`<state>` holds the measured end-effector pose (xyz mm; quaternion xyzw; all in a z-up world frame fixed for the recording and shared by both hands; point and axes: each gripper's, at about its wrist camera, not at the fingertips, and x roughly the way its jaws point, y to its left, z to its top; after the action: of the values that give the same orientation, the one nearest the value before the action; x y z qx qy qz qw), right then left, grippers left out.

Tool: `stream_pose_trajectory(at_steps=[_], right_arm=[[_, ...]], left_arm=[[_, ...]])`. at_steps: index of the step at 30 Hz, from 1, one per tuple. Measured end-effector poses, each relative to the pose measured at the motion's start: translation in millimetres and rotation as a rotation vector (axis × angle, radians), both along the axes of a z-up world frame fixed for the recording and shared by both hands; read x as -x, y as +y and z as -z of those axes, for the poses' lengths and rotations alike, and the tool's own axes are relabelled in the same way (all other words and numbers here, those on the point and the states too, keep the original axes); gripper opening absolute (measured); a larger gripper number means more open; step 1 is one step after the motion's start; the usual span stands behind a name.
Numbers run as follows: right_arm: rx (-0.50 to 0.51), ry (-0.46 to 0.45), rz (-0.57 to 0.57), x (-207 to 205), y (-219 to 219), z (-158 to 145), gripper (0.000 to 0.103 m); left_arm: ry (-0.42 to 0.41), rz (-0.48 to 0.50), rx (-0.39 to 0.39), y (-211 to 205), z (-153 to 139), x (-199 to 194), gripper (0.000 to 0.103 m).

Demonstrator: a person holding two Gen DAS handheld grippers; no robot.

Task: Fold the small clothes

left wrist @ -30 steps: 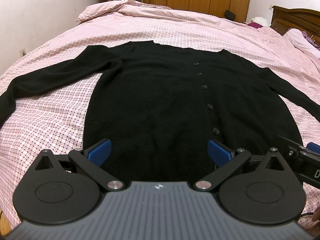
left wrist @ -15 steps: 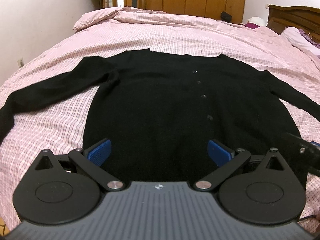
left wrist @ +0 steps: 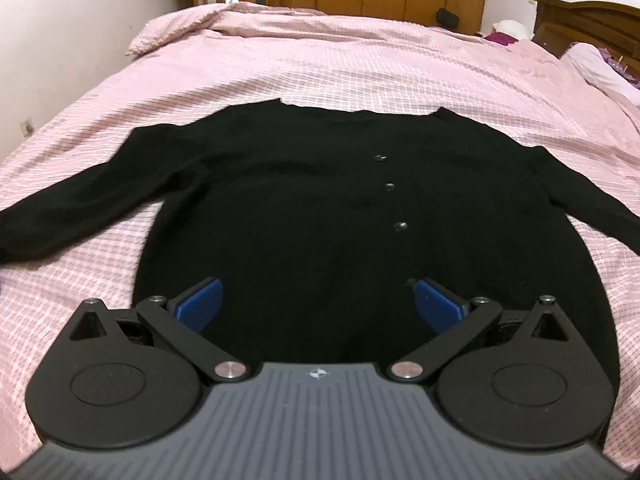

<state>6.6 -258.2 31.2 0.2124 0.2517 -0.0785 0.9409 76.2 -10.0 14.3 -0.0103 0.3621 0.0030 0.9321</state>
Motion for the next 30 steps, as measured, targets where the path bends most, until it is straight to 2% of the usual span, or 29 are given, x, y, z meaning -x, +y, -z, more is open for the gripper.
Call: stream_pose_trajectory(at_steps=[4, 9, 15, 21, 24, 30], right_arm=[[-0.029, 0.010, 0.089, -0.8, -40.1, 3.9, 0.103], [-0.153, 0.009, 0.214, -4.5, -103.4, 17.2, 0.103], [-0.148, 0.012, 0.342, -14.3, -157.4, 32.9, 0.103], [-0.153, 0.021, 0.388, -26.4, -185.0, 48.5, 0.103], [-0.137, 0.001, 0.394, -35.7, -191.5, 54.6, 0.103], [-0.157, -0.056, 0.438, -48.3, -207.5, 65.3, 0.103]], left_arm=[[0.028, 0.018, -0.005, -11.7, 3.2, -17.6, 0.103], [0.049, 0.023, -0.031, -25.4, 11.7, -42.1, 0.103], [0.086, 0.021, -0.052, -36.6, 23.8, -67.7, 0.103], [0.143, 0.031, -0.083, -44.5, 42.2, -80.4, 0.103], [0.135, 0.045, -0.105, -46.2, 47.8, -81.3, 0.103], [0.125, 0.045, -0.087, -42.3, 54.9, -79.8, 0.103]])
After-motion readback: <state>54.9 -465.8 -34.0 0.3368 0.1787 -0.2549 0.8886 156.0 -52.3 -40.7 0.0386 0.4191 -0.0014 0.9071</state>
